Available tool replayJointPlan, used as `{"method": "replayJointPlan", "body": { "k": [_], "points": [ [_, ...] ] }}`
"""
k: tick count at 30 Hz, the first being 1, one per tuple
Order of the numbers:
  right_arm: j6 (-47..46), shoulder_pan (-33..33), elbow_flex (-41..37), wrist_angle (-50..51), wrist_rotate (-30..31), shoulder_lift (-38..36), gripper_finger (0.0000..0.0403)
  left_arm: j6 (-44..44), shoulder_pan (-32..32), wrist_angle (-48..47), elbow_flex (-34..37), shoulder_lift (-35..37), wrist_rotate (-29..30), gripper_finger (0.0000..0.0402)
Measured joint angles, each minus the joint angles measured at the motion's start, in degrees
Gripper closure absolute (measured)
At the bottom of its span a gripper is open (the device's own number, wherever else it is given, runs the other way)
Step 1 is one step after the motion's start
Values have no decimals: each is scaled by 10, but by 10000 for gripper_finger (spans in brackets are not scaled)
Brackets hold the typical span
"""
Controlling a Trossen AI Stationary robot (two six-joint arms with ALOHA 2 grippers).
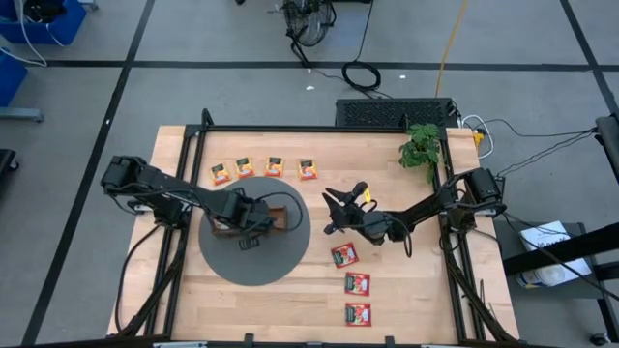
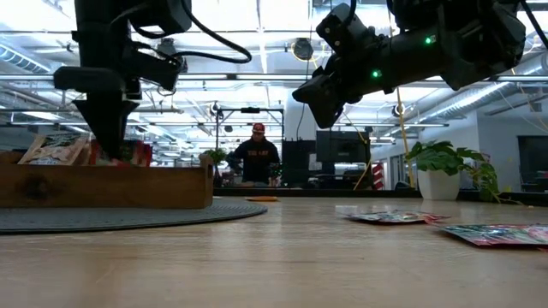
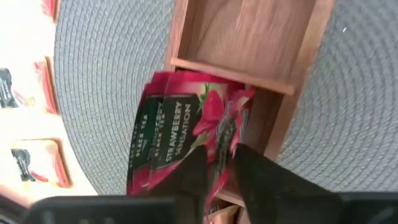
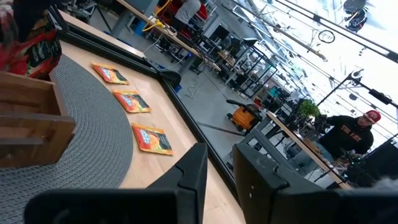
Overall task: Pick & Place Tea
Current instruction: Put the red tea bag into the middle section of the wooden organizer
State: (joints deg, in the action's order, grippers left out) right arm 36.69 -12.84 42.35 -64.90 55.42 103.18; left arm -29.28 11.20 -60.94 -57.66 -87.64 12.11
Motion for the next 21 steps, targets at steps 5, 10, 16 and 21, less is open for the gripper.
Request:
{"method": "replayJointPlan", "body": {
  "k": [5,10,16,21],
  "points": [
    [-10,0,0,0,0,0,339,16,0,-7,-20,0,0,247],
    [-11,0,0,0,0,0,339,15,0,-45,-64,0,43,208],
    [-10,-3,0,1,6,0,339,48,21,-12,-100,43,158,195],
    [14,-12,0,0,19,0,339,128,59,147,-74,159,194,195]
  ]
}}
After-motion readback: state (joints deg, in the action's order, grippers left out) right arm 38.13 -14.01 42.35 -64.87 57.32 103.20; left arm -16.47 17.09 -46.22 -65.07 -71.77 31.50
